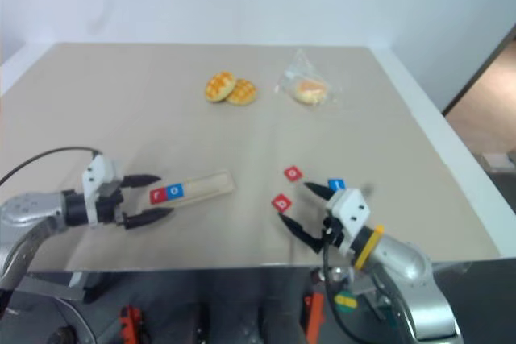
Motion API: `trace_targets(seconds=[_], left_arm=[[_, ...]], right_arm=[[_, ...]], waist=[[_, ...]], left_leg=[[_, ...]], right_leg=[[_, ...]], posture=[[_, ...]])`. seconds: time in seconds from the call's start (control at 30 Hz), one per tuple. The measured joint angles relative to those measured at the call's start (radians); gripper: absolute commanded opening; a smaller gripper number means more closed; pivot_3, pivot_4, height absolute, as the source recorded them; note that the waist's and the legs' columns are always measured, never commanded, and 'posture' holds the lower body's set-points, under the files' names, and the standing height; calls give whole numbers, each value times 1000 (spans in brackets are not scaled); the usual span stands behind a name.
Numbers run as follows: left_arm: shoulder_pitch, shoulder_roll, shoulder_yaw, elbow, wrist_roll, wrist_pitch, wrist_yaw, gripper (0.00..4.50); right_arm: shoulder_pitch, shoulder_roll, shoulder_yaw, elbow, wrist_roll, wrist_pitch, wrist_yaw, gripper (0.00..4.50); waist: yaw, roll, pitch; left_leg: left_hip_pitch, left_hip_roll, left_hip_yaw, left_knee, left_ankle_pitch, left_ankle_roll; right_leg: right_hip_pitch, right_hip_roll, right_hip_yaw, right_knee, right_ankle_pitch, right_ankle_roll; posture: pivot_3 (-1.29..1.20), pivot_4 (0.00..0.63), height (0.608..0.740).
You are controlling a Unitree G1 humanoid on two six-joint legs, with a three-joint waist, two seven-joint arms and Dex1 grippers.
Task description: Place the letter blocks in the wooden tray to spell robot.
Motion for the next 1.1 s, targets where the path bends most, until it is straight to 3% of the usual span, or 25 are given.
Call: trace_targets(seconds=[0.17,0.7,0.83,0.93,0.97,1.1], left_arm=[[-146,-13,-81,169,91,-62,-75,4500],[-257,-78,-196,398,242,-226,-157,4500],[-298,-99,-203,469,261,-261,-157,4500],[-331,-123,-215,546,277,-297,-166,4500],[-338,-123,-220,559,279,-301,-173,4081],[-346,-122,-230,579,297,-329,-211,3203]], right_arm=[[-33,2,22,41,-22,-27,6,4472],[-43,34,63,39,-29,-36,-5,4472],[-69,29,67,26,22,-20,32,4472],[-111,-11,95,2,70,7,115,4472],[-119,-18,107,1,81,20,135,4500],[-142,-36,111,2,93,42,169,4500]], waist=[[1,0,0],[0,0,0],[0,0,0],[0,0,0],[0,0,-1],[0,1,-2]], left_leg=[[-1,1,-3,-2,-2,1],[2,0,-3,4,-1,1],[5,0,-3,5,0,2],[17,0,-3,4,0,2],[18,0,-3,4,1,3],[19,0,-1,4,1,3]], right_leg=[[-1,4,0,4,-3,4],[-1,4,1,15,-4,0],[1,4,2,15,-3,0],[13,3,2,15,-4,-1],[13,3,2,15,-4,-2],[13,2,3,15,-4,-3]], posture=[[0,150,740],[0,150,740],[0,150,740],[0,150,740],[0,150,740],[0,150,740]])
